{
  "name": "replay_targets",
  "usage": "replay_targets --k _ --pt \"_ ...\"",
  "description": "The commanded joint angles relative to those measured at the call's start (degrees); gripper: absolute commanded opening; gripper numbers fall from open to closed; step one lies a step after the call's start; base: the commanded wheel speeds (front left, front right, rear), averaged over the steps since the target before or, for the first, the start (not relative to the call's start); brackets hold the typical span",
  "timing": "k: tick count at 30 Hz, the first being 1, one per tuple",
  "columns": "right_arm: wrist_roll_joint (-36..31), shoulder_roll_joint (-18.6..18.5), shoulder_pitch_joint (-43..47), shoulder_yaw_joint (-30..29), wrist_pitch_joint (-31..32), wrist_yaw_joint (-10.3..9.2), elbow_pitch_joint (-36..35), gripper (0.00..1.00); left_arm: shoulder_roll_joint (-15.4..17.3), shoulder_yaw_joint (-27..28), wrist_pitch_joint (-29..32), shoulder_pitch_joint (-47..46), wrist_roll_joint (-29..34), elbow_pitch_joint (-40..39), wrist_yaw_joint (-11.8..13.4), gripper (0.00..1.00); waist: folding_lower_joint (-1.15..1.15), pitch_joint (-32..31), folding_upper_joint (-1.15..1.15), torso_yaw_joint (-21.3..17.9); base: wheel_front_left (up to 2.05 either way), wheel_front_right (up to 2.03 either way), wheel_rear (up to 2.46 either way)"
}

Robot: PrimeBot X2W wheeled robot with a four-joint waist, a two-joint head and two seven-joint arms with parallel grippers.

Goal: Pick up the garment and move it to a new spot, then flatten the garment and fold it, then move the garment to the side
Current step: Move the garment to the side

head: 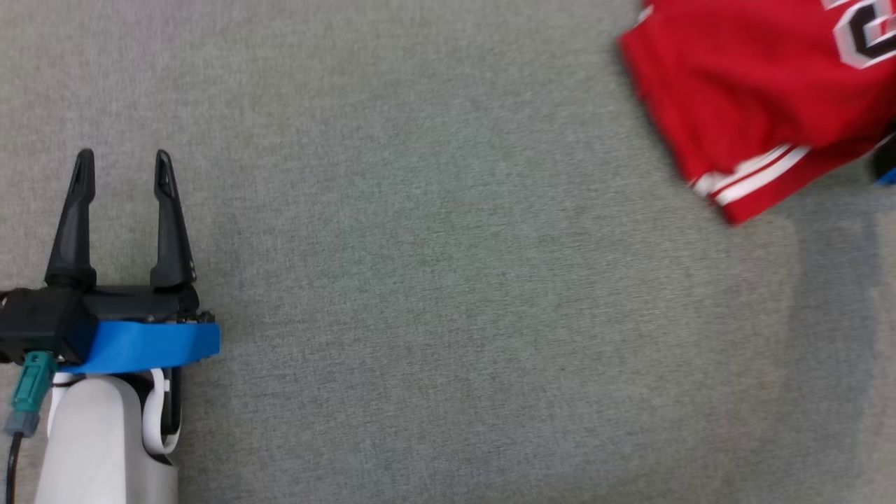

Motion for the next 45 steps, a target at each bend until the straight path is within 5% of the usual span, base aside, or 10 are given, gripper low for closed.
replay_targets --k 1,10,16,17,18,19,33,45 --pt "0.1 -2.7 -3.0 -0.9 0.4 -0.01 1.1 0.00 0.3 -0.2 -0.1 -1.7 0.0 -0.7 -0.3 1.00 -0.01 2.5 0.00 1.9 0.00 0.00 0.00" --pt "-2.2 -10.5 -13.0 -5.3 1.5 -0.01 9.8 0.00 1.2 -0.4 -0.1 -4.2 0.0 -3.1 -0.4 1.00 -0.01 7.9 0.00 3.3 0.00 0.00 0.00" --pt "-5.0 -10.6 -16.4 -4.5 -0.1 -0.01 12.2 0.00 1.7 -0.3 -0.1 -4.3 0.2 -3.8 -0.4 1.00 -0.01 9.1 0.00 3.3 0.00 0.00 0.00" --pt "-5.6 -10.5 -16.9 -4.7 -0.7 -0.01 12.6 0.23 1.7 -0.3 -0.1 -4.3 0.2 -3.8 -0.4 1.00 -0.01 9.2 0.00 3.3 0.00 0.00 0.00" --pt "-6.0 -9.9 -17.2 -5.5 -1.2 -0.01 13.1 0.81 1.6 -0.3 -0.1 -4.2 0.2 -3.9 -0.3 1.00 -0.01 9.1 0.00 3.3 0.00 0.00 0.00" --pt "-6.9 -9.4 -17.3 -5.9 -1.4 -0.01 13.8 1.00 1.6 -0.2 -0.1 -4.1 0.2 -3.8 -0.2 1.00 -0.01 9.0 0.00 3.2 0.00 0.00 0.00" --pt "-12.6 -5.3 -14.8 -7.3 -4.5 -0.01 17.2 1.00 -0.2 0.3 -0.1 -0.8 -0.6 -1.3 0.1 1.00 -0.01 0.2 0.00 3.8 0.00 0.00 0.00" --pt "-8.0 3.5 -1.3 -0.4 -5.0 -0.01 2.0 1.00 -1.9 2.0 -0.1 6.7 -1.3 1.7 0.5 1.00 -0.01 -11.9 0.00 4.6 0.00 0.00 0.00"
